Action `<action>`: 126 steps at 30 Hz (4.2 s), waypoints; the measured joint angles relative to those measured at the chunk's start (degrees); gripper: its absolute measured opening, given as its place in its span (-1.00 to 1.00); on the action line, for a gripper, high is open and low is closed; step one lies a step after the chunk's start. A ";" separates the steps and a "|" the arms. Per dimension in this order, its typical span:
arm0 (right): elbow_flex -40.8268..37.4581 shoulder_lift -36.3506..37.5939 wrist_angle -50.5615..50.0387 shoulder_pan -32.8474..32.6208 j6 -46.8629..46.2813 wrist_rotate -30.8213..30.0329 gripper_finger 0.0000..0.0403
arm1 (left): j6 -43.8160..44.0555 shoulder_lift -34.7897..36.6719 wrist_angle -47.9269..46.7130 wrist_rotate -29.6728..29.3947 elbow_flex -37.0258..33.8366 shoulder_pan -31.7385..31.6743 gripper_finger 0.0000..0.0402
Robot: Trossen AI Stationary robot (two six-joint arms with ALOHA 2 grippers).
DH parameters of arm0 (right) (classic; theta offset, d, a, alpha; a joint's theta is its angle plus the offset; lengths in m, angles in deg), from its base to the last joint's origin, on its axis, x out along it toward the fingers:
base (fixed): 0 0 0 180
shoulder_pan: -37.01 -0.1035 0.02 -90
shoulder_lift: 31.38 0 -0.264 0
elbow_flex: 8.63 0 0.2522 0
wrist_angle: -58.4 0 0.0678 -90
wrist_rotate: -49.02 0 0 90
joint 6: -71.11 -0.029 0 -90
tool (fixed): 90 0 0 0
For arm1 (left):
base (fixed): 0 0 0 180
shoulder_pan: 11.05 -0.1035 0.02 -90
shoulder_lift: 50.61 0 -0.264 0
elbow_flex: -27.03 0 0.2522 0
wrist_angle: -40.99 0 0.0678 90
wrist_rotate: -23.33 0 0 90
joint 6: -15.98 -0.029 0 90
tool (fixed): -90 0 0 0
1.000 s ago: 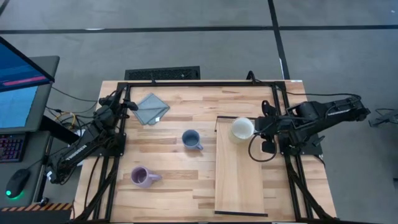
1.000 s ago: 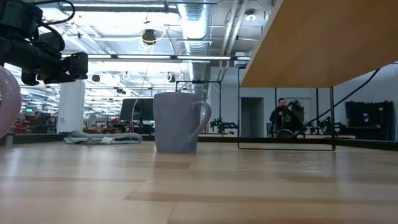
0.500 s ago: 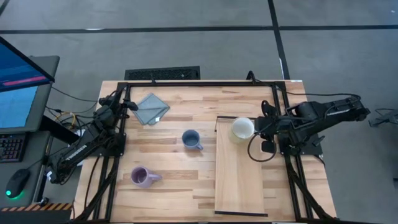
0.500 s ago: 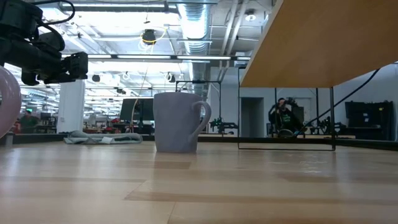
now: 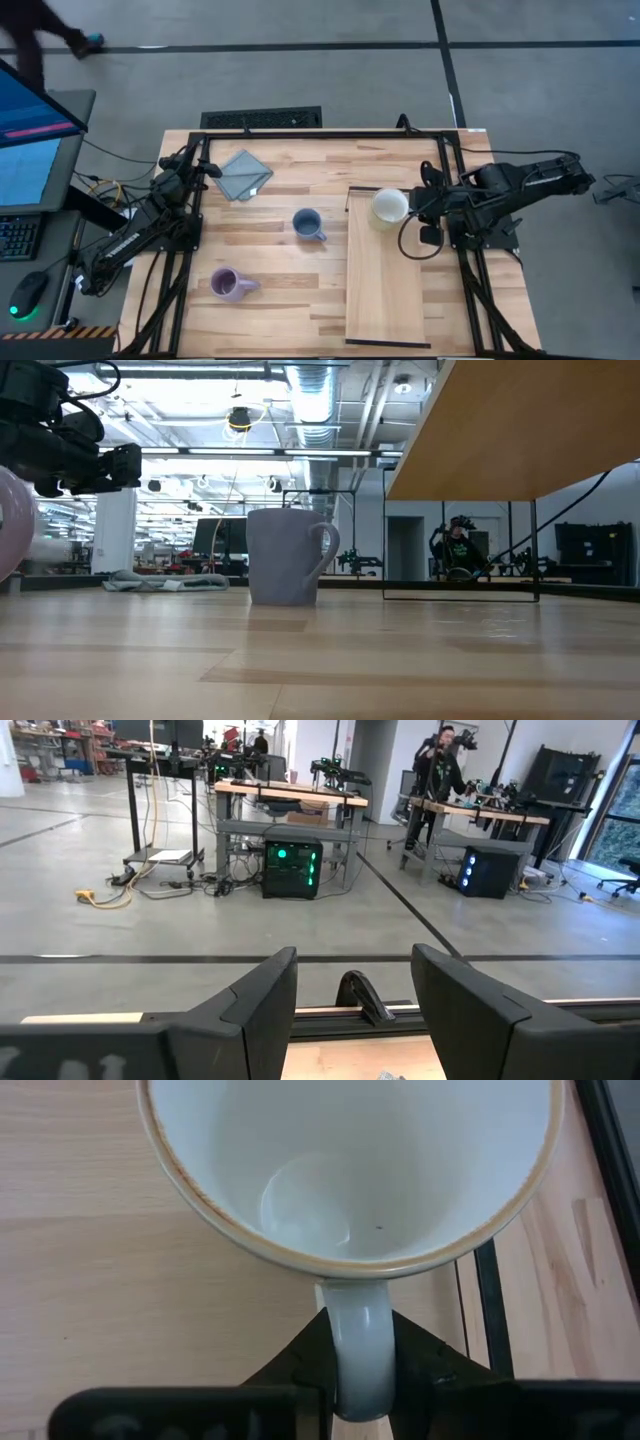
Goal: Stack small to large cups/mugs on shelf
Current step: Put the yellow mug on the shelf, then move the blue mug on the shelf
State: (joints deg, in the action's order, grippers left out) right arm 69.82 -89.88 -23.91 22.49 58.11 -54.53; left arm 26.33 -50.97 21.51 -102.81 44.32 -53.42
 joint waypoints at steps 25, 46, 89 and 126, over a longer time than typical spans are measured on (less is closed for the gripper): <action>0.00 0.00 0.20 0.00 -0.04 0.01 -0.44 | 0.00 0.00 -0.02 0.00 0.00 0.01 -0.06; 0.02 0.02 0.00 0.00 -0.48 0.04 0.09 | 0.00 0.00 -0.02 0.00 0.02 0.00 -0.06; 0.25 12.02 -17.75 3.42 -6.23 -25.75 0.32 | -0.07 -0.02 -0.01 -0.01 0.02 -0.01 -0.06; 4.79 30.61 7.82 10.92 11.34 -39.00 0.32 | 2.84 -0.02 0.13 37.70 -0.22 0.01 -0.06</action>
State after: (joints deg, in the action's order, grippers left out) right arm 74.61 -59.27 -16.09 33.41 69.45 -93.54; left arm 29.17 -50.99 21.64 -65.11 44.10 -53.40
